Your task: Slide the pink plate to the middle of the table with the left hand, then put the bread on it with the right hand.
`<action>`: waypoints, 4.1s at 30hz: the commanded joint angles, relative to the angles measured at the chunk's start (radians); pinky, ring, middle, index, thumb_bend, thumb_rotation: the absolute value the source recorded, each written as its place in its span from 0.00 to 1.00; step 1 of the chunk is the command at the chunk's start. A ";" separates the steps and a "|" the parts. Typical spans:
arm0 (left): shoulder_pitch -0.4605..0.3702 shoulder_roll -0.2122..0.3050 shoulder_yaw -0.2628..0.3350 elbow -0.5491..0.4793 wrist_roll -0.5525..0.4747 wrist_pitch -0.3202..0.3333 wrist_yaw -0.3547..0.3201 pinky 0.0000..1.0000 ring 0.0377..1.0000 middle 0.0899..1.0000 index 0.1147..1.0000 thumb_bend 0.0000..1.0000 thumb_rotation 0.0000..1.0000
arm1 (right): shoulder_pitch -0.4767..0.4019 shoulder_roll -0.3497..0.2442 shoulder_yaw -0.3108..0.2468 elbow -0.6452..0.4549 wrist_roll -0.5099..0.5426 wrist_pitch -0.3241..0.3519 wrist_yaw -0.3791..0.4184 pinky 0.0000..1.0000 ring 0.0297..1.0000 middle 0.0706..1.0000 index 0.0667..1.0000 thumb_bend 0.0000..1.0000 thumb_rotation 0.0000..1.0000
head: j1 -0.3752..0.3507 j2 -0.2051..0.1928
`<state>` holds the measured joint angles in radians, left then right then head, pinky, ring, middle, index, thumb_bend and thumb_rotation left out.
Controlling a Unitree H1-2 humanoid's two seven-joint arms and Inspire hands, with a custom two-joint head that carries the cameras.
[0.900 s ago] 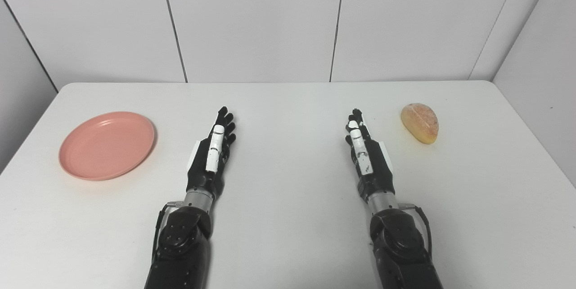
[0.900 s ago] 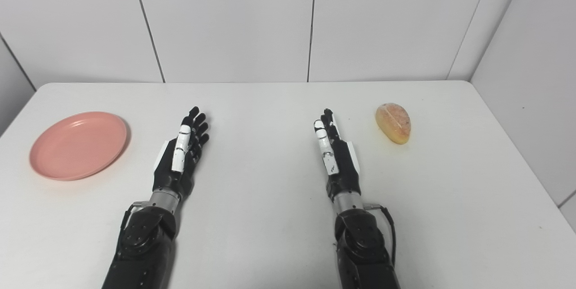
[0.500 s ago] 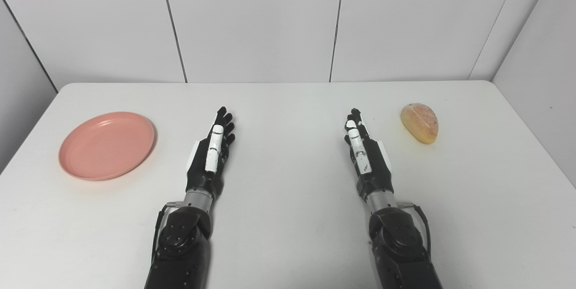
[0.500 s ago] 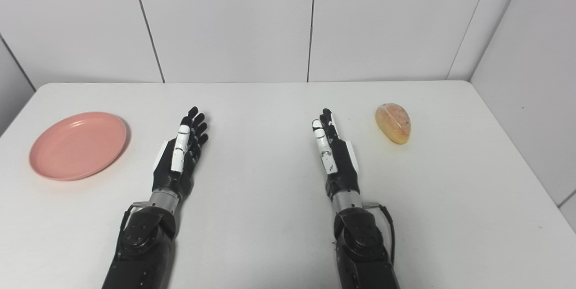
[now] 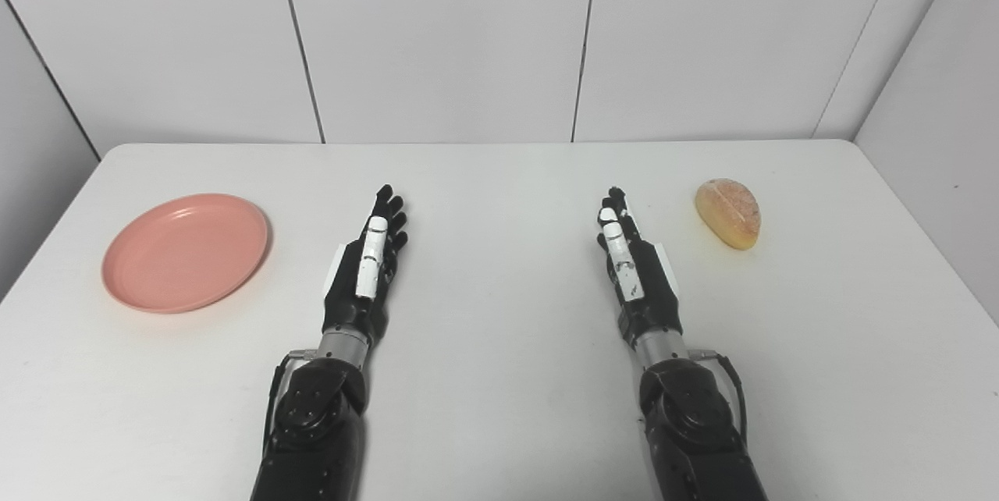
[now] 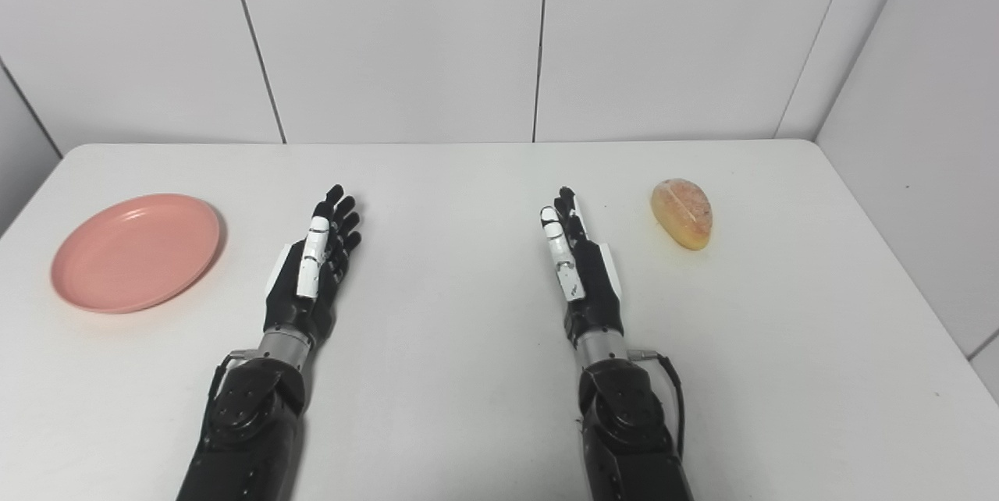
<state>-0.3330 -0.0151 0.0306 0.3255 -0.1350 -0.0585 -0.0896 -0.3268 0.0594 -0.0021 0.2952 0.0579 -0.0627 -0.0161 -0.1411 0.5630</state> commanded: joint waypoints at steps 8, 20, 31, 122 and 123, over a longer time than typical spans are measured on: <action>-0.010 -0.020 -0.015 -0.027 0.019 -0.035 0.013 1.00 1.00 1.00 1.00 0.49 1.00 | -0.006 -0.030 -0.012 -0.065 0.028 -0.036 0.030 1.00 1.00 1.00 1.00 0.57 0.91 | 0.176 -0.016; -0.058 -0.044 0.018 -0.030 0.018 -0.061 0.069 1.00 1.00 1.00 1.00 0.50 1.00 | 0.005 -0.090 -0.054 -0.055 0.093 -0.033 0.077 1.00 1.00 1.00 1.00 0.63 0.88 | 0.349 -0.048; -0.109 -0.054 0.072 -0.020 -0.005 -0.097 0.124 1.00 1.00 1.00 0.97 0.55 1.00 | -0.006 -0.120 -0.073 0.009 0.108 -0.083 0.105 1.00 1.00 1.00 1.00 0.64 0.85 | 0.410 -0.069; -0.141 0.281 0.411 0.164 -0.013 -0.097 0.468 0.85 0.83 0.81 0.80 0.52 1.00 | 0.013 -0.148 -0.080 -0.088 0.135 -0.013 0.148 1.00 1.00 1.00 1.00 0.50 0.93 | 0.578 -0.124; -0.142 0.281 0.407 0.171 -0.019 -0.091 0.459 0.84 0.82 0.80 0.79 0.52 1.00 | 0.014 -0.147 -0.081 -0.090 0.136 -0.012 0.147 1.00 1.00 1.00 1.00 0.51 0.93 | 0.578 -0.124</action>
<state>-0.4301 0.2440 0.4481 0.5074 -0.1544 -0.1412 0.3866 -0.2893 -0.0867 -0.0818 0.2411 0.1917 -0.0731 0.1317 0.4372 0.4372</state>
